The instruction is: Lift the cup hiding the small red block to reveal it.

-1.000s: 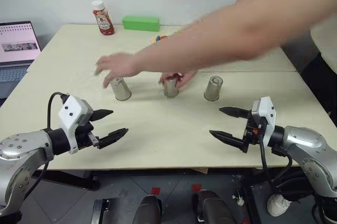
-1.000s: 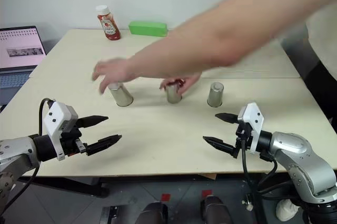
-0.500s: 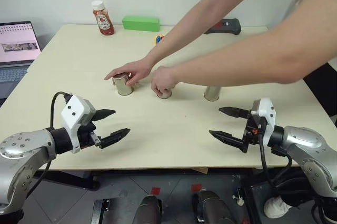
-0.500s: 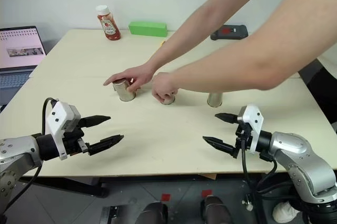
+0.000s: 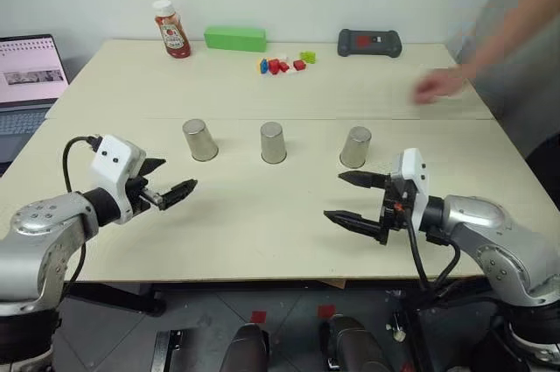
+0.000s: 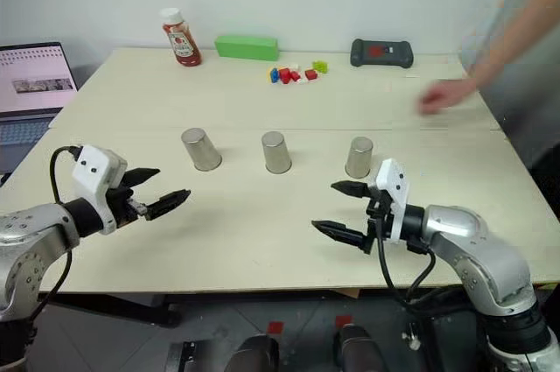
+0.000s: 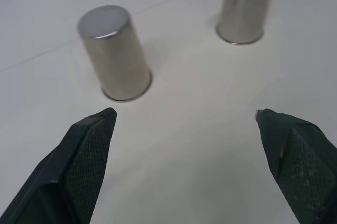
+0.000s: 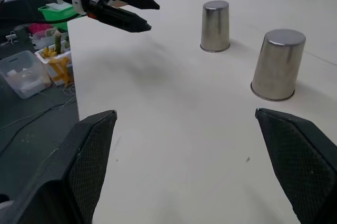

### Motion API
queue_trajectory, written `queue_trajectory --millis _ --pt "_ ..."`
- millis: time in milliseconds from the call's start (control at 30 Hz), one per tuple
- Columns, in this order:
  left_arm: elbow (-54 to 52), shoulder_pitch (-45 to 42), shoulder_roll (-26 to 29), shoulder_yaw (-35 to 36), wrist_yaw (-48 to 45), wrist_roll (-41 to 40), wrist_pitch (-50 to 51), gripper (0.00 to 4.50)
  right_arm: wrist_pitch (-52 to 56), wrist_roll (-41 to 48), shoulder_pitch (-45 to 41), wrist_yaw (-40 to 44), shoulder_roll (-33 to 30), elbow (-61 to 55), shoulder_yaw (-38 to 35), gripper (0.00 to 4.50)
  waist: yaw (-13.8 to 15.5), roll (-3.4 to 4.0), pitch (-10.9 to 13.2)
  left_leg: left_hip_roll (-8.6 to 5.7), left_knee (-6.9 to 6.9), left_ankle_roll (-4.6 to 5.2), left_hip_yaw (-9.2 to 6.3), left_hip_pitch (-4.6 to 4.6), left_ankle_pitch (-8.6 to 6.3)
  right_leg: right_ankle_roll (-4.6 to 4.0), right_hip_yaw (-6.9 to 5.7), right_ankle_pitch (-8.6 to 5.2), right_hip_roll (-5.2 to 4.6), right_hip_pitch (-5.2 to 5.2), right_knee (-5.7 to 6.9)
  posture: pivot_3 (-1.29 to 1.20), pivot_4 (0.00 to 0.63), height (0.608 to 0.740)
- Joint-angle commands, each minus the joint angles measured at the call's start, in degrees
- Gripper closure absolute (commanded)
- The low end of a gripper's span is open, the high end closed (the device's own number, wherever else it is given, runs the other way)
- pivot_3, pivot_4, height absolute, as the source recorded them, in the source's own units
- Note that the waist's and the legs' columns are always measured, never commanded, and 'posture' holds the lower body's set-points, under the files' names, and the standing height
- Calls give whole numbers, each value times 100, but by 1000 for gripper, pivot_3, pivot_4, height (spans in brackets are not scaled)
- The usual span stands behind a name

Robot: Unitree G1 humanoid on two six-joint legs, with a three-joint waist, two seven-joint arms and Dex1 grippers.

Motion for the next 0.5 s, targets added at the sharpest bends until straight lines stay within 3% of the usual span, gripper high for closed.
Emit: queue_trajectory --millis 33,500 --pt "612 -663 -230 -307 414 416 -159 20 182 43 -228 -121 60 -105 54 0 15 0 0 -1 0 0 0 -1 0 0 0 0 0 0 0 0 150 740" --pt "3487 -2753 -1056 -1243 666 1526 -1320 20 408 118 -251 -187 0 -320 -13 0 -4 -4 -2 -3 2 0 -6 -7 0 1 -5 2 0 0 2 0 150 740"
